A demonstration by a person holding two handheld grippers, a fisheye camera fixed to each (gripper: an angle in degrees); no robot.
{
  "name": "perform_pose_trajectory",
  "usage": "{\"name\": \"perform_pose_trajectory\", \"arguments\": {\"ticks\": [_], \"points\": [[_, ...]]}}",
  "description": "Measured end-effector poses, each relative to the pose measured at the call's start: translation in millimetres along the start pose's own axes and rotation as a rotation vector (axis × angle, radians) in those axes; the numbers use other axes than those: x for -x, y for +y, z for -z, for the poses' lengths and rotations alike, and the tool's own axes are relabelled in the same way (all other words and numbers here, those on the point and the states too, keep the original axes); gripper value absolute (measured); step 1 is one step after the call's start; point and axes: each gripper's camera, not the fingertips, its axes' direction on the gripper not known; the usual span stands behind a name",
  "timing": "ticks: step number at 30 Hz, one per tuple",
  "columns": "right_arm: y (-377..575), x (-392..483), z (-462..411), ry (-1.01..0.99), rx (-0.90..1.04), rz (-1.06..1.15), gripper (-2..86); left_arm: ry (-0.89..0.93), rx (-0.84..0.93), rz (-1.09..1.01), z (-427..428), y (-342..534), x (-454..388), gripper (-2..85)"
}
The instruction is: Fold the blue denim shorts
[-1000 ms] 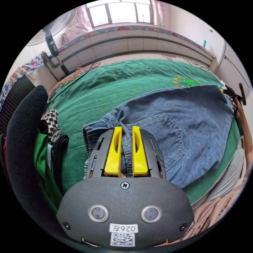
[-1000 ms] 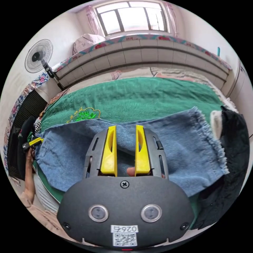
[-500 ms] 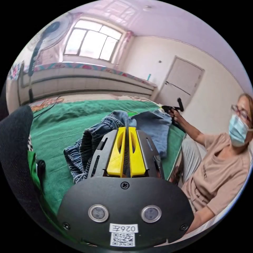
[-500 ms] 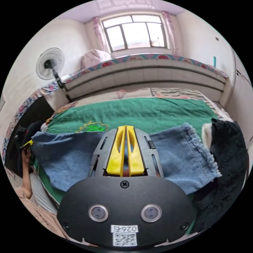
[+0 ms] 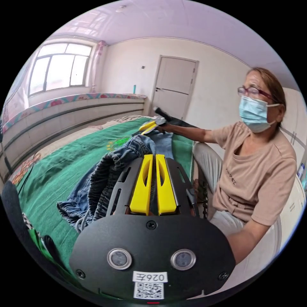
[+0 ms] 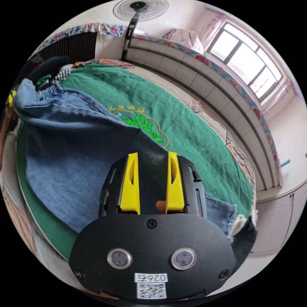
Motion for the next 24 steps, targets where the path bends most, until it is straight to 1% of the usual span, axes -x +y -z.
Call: {"name": "perform_pose_trajectory", "arguments": {"ticks": [1,4,5,7,10,12,13,15,17,19,21,22,24], "points": [[-5.6,1.9,-4.2,0.021,0.018,0.004,8.9,0.019,0.008,-0.017,-1.4,-0.7,-3.6,-0.1],[-27.5,9.5,-17.7,0.08,0.108,0.019,2.6,0.077,0.072,-0.107,-8.6,-4.0,-24.8,-0.1],[-32.4,12.8,-11.6,0.125,0.126,0.015,0.3,0.088,0.095,-0.133,-10.4,-5.0,-32.9,-0.1],[-35.5,19.0,9.0,0.151,0.122,0.033,-0.6,0.106,0.117,-0.16,-11.5,-5.6,-42.9,-0.1],[-24.1,28.2,68.0,0.122,0.057,0.062,-1.0,0.111,0.119,-0.166,-8.4,-3.7,-58.8,-0.3],[-0.1,34.5,129.6,0.13,-0.045,0.053,-0.9,0.098,0.108,-0.168,2.3,6.4,-81.7,-0.5],[7.0,36.0,144.9,0.14,-0.073,0.048,-0.9,0.089,0.101,-0.167,6.8,11.2,-88.8,-0.5],[30.8,47.5,193.5,0.233,-0.171,0.046,-0.3,0.043,0.056,-0.14,30.9,36.5,-116.1,-0.6],[35.0,59.7,209.6,0.266,-0.186,0.088,0.8,0.016,0.006,-0.099,55.0,59.1,-132.0,-0.6],[26.4,70.3,208.4,0.236,-0.158,0.139,5.6,-0.01,-0.046,-0.053,79.4,82.1,-143.2,-0.6],[3.2,83.2,188.2,0.167,-0.098,0.195,10.6,-0.043,-0.082,0.006,106.6,110.4,-151.3,-0.7],[-3.2,87.3,181.6,0.155,-0.088,0.214,11.2,-0.048,-0.083,0.02,111.5,116.8,-152.2,-0.7],[-28.1,108.1,153.9,0.132,-0.045,0.329,12.4,-0.06,-0.068,0.077,125.9,139.1,-151.6,-0.7]]}}
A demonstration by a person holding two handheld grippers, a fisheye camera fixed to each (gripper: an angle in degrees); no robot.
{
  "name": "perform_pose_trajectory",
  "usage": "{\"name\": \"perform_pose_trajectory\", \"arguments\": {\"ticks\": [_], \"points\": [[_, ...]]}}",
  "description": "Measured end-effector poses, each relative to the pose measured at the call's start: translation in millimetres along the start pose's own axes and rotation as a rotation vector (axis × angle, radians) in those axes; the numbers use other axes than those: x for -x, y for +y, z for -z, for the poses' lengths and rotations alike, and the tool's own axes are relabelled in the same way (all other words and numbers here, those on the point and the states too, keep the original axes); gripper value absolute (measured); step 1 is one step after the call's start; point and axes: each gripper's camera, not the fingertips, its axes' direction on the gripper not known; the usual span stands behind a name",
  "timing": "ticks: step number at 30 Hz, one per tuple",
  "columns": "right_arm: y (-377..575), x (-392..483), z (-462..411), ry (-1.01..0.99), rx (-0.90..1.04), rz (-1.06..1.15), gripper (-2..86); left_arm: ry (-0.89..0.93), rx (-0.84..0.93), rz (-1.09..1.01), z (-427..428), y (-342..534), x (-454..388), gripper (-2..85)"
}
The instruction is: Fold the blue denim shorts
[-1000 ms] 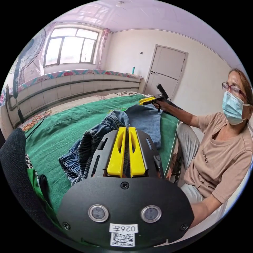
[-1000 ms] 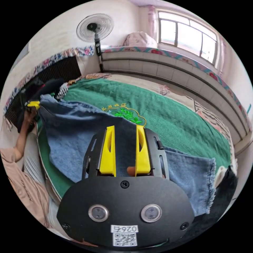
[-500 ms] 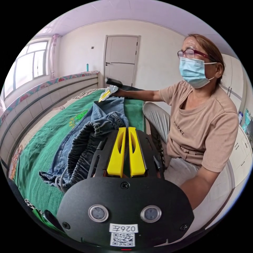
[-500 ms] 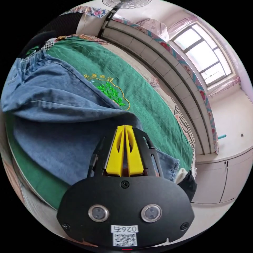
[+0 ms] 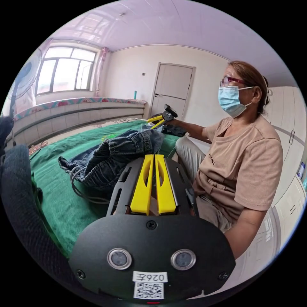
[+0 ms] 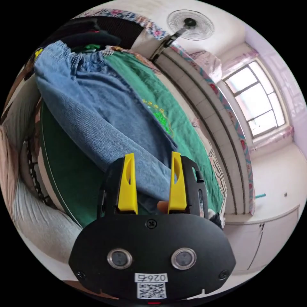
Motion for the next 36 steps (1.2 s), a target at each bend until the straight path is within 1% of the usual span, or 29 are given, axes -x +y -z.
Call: {"name": "perform_pose_trajectory", "arguments": {"ticks": [1,3,4,5,6,7,8,9,10,12,13,16,17,19,20,23,24,25,27,29,31,32,34,35,36], "points": [[-8.0,4.0,-7.1,-0.005,0.015,0.034,12.6,-0.001,0.003,0.011,3.0,4.5,1.1,-0.7],[-37.2,17.1,-38.4,-0.055,0.096,0.171,12.4,-0.011,0.008,0.045,12.9,19.4,6.7,-0.8],[-43.3,18.3,-47.9,-0.079,0.126,0.195,12.2,-0.014,0.008,0.052,15.1,22.8,8.4,-0.8],[-53.3,17.4,-68.5,-0.165,0.201,0.22,9.1,0.005,-0.038,0.059,24.5,31.0,12.3,-0.8],[-59.7,13.2,-89.1,-0.287,0.292,0.214,5.3,0.042,-0.167,0.064,44.6,42.9,16.5,-0.8],[-61.0,10.5,-96.9,-0.365,0.326,0.205,2.9,0.045,-0.228,0.066,55.1,49.2,17.7,-0.8],[-61.2,2.3,-107.4,-0.496,0.361,0.15,0.3,0.021,-0.327,0.079,73.8,61.3,18.9,-0.8],[-56.4,-5.6,-107.8,-0.515,0.353,0.093,-0.3,-0.027,-0.389,0.119,88.4,71.8,20.9,-0.8],[-52.3,-6.7,-105.1,-0.52,0.347,0.093,-0.5,-0.058,-0.407,0.15,94.3,76.5,22.5,-0.8],[-28.6,-1.4,-93.4,-0.556,0.382,0.126,-0.8,-0.197,-0.43,0.307,110.8,93.0,29.7,-0.5],[-21.2,2.5,-91.1,-0.575,0.402,0.141,-0.8,-0.22,-0.425,0.331,112.1,95.3,30.5,-0.4],[23.0,33.9,-80.9,-0.602,0.526,0.22,-1.0,-0.313,-0.342,0.424,103.0,97.0,39.0,4.2],[38.4,38.7,-65.3,-0.547,0.483,0.212,-1.1,-0.352,-0.288,0.461,92.5,95.0,46.6,7.5],[60.4,37.3,-42.4,-0.54,0.461,0.191,-1.1,-0.401,-0.189,0.515,69.6,90.3,64.5,12.3],[72.3,27.7,-26.6,-0.498,0.407,0.13,-1.0,-0.428,-0.121,0.542,51.2,87.0,78.9,15.6],[98.8,-15.3,9.6,-0.31,0.205,-0.081,0.2,-0.448,0.057,0.602,-0.7,80.4,122.7,19.5],[107.2,-32.8,17.0,-0.24,0.134,-0.164,2.6,-0.425,0.122,0.64,-22.5,80.2,143.5,21.1],[110.6,-40.1,18.2,-0.217,0.106,-0.195,4.6,-0.409,0.138,0.661,-31.4,80.9,153.5,22.0],[116.1,-65.2,1.3,-0.193,0.081,-0.302,12.9,-0.341,0.18,0.74,-61.6,85.5,187.7,24.4],[115.4,-81.0,-26.0,-0.225,0.099,-0.366,16.6,-0.364,0.211,0.774,-77.4,87.8,202.6,26.0],[113.1,-91.7,-55.0,-0.27,0.094,-0.39,17.4,-0.394,0.236,0.787,-91.2,89.7,211.0,27.2],[111.8,-97.0,-76.7,-0.276,0.115,-0.4,16.8,-0.399,0.251,0.793,-99.7,91.7,215.0,28.0],[112.4,-99.3,-117.7,-0.352,0.229,-0.377,14.6,-0.407,0.266,0.804,-109.5,96.1,219.3,28.7],[118.4,-100.1,-134.9,-0.396,0.296,-0.375,11.3,-0.404,0.265,0.806,-113.1,99.5,220.8,28.9],[129.3,-104.1,-128.4,-0.412,0.275,-0.385,6.5,-0.393,0.253,0.809,-114.5,103.7,221.4,29.0]]}}
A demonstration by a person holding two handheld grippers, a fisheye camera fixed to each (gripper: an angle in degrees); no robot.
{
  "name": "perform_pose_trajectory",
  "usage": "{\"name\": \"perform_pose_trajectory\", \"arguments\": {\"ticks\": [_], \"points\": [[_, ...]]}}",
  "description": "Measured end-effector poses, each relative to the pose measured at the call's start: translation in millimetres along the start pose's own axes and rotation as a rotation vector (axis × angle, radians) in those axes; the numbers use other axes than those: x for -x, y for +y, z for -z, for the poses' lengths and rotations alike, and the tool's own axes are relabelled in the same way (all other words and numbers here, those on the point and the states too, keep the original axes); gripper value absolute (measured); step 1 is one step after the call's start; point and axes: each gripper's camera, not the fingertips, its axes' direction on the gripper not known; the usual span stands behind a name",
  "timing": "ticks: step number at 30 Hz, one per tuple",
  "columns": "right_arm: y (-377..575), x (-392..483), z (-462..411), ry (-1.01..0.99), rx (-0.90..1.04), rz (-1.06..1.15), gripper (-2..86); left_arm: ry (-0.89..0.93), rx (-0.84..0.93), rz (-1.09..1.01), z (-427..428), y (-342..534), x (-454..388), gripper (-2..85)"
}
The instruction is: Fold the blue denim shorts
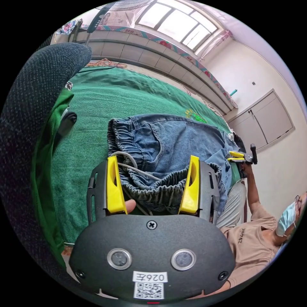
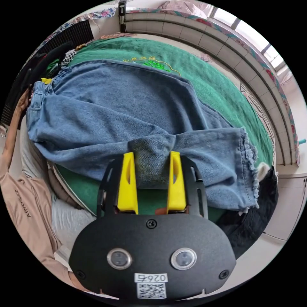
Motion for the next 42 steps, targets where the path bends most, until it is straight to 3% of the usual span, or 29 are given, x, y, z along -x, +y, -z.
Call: {"name": "perform_pose_trajectory", "arguments": {"ticks": [3,13,16,21,23,27,30,32,38,42], "points": [[53.1,-3.1,24.0,0.026,-0.029,0.005,-0.4,0.045,-0.031,0.019,-5.5,8.2,9.7,28.9],[253.8,-1.1,33.2,-0.052,-0.093,-0.116,-1.4,0.009,-0.007,0.011,-48.3,17.0,8.7,29.0],[292.7,-11.6,32.6,-0.07,-0.126,-0.187,-0.4,-0.005,0.019,0.0,-60.8,15.8,4.8,28.9],[343.8,-62.0,65.1,-0.12,-0.433,-0.371,6.4,-0.016,0.052,0.029,-87.2,12.7,7.5,28.8],[341.4,-77.1,60.6,-0.128,-0.468,-0.407,9.2,-0.024,0.058,0.039,-95.2,11.8,7.7,28.9],[304.2,-101.2,10.6,-0.107,-0.378,-0.43,12.1,-0.014,0.054,0.045,-106.9,12.0,7.2,29.3],[281.6,-105.2,-46.3,-0.13,-0.147,-0.347,2.2,0.018,0.037,0.058,-107.3,15.6,10.1,29.1],[298.1,-99.6,-50.1,-0.097,-0.156,-0.34,-0.2,0.041,0.018,0.067,-104.9,19.3,12.4,29.0],[445.5,-78.7,-18.5,0.082,-0.187,-0.516,-1.4,0.027,-0.049,0.087,-102.3,24.6,14.7,29.3],[587.9,-81.6,-21.6,-0.163,-0.393,-0.807,-0.6,-0.015,-0.011,0.075,-123.0,14.8,12.8,28.9]]}}
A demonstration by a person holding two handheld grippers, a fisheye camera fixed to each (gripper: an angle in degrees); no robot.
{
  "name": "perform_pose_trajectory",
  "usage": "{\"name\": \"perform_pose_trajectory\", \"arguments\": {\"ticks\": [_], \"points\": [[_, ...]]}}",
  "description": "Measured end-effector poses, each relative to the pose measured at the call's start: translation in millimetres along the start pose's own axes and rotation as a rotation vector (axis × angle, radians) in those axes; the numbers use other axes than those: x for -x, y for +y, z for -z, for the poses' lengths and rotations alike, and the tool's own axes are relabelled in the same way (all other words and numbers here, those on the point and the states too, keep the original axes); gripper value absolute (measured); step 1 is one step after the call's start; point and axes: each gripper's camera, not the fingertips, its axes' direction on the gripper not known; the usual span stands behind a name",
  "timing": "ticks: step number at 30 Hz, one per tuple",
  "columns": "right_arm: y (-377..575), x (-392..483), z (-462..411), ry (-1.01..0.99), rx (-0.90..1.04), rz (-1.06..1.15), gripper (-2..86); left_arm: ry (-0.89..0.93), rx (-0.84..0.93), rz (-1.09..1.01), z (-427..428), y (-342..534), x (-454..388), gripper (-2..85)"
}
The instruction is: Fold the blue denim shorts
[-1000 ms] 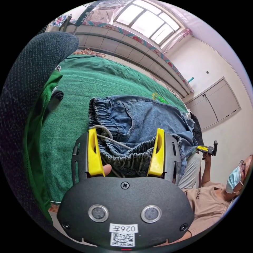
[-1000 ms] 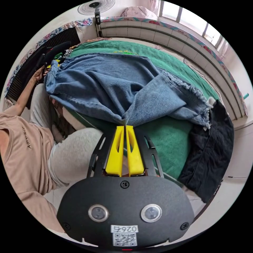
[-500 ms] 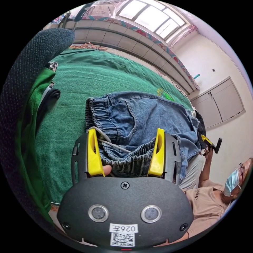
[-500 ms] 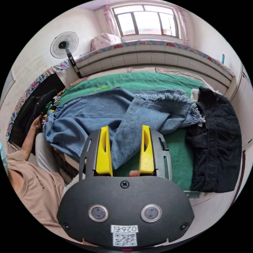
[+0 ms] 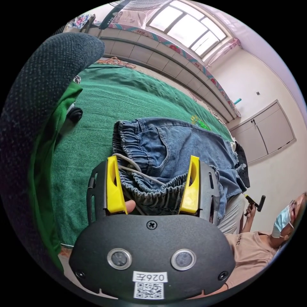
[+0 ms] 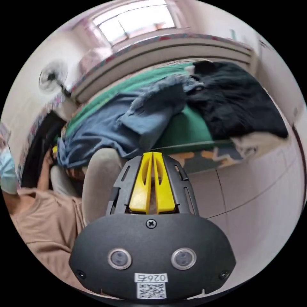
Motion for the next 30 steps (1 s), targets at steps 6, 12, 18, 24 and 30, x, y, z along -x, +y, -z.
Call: {"name": "perform_pose_trajectory", "arguments": {"ticks": [6,12,18,24,30], "points": [[38.1,-44.4,65.0,0.029,-0.455,-0.179,3.6,-0.023,0.029,0.018,-20.9,-32.1,-5.2,27.5],[-137.5,31.2,-17.5,0.073,-0.332,0.178,1.9,-0.227,0.186,0.006,-43.0,-74.1,-6.6,13.5],[-320.0,48.1,-167.7,0.129,-0.079,0.28,3.2,0.004,0.125,0.119,-31.2,-91.8,18.5,18.6],[-409.8,2.5,-284.2,0.272,0.035,0.178,10.8,-0.185,-0.056,-0.019,-20.6,-93.1,-42.9,29.8],[-422.7,-36.4,-354.0,0.273,0.131,0.086,14.1,-0.421,0.244,-0.049,-65.5,-152.4,-64.8,19.4]]}}
